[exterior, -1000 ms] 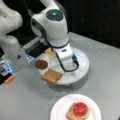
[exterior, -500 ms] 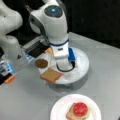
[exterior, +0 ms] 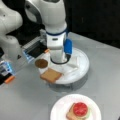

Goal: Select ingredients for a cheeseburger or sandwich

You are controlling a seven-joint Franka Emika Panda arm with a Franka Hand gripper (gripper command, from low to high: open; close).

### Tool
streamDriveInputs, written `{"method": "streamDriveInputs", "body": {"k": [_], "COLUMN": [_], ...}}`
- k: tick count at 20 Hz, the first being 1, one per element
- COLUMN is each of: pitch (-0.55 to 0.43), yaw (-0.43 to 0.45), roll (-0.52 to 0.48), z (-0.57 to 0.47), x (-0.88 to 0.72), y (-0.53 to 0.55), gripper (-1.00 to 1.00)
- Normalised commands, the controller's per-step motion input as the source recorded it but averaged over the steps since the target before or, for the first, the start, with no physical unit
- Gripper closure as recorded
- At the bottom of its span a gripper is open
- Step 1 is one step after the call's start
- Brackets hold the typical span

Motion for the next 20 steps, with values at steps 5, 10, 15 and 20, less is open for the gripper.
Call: {"method": "streamDriveInputs", "body": {"k": [5,10,15,20], "pitch": [0.048,-0.122,-0.078,-0.097], "yaw": [-0.639,-0.413,-0.149,0.007], "roll": [0.002,-0.126,0.232,0.382], "z": [0.19,-0.04,-0.12,-0.16], "x": [-0.05,-0.03,-0.09,-0.10], "y": [-0.40,-0.28,-0.17,-0.25], "gripper": [-1.00,-1.00,-1.00,-1.00]}}
